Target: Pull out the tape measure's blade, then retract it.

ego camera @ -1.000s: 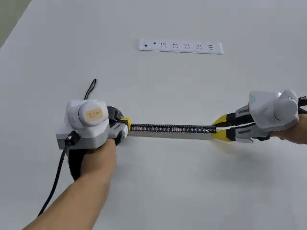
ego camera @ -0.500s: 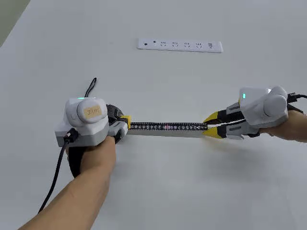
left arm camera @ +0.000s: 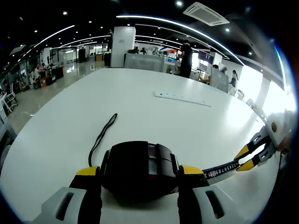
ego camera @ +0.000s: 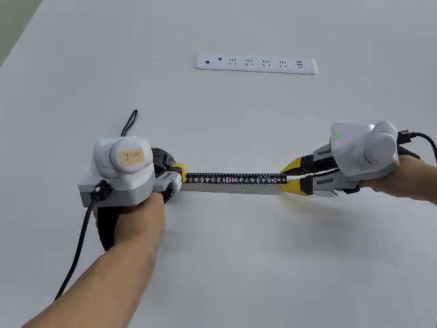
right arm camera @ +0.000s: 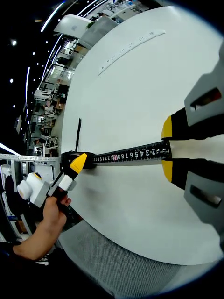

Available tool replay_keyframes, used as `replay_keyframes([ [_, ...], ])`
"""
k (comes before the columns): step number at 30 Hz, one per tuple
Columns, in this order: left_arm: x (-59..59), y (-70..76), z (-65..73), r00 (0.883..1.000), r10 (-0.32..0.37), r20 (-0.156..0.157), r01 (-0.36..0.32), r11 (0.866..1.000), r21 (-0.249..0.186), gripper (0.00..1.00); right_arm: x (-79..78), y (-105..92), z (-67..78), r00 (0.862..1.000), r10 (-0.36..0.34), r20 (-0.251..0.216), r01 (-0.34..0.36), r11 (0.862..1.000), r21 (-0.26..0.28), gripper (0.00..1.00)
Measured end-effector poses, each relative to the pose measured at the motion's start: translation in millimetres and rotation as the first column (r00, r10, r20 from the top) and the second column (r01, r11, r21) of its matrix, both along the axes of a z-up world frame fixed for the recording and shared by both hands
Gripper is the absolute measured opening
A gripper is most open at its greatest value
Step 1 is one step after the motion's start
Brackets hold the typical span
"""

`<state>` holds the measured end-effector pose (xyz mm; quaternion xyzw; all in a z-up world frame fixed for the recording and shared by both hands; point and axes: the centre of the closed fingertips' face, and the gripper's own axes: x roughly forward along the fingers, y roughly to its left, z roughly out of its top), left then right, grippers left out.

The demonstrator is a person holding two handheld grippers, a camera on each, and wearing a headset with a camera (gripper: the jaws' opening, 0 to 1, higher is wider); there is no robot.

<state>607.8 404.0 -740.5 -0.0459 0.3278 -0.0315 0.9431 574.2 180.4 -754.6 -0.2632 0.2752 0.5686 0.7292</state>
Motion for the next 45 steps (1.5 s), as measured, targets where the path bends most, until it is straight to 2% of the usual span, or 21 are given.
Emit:
replay_keyframes([
  [25, -1.1, -0.5, 0.6, 1.000, -0.002, -0.007, 0.002, 1.000, -0.002, 0.63, 2.1, 23.0, -2.3, 1.000, 0.010, -0.008, -0.010, 1.000, 0.024, 0.12],
  [45, -1.4, -0.9, -0.1, 1.000, -0.007, -0.013, 0.007, 1.000, -0.001, 0.63, 3.9, 51.2, -5.1, 1.000, 0.023, -0.019, -0.022, 0.999, 0.050, 0.12],
])
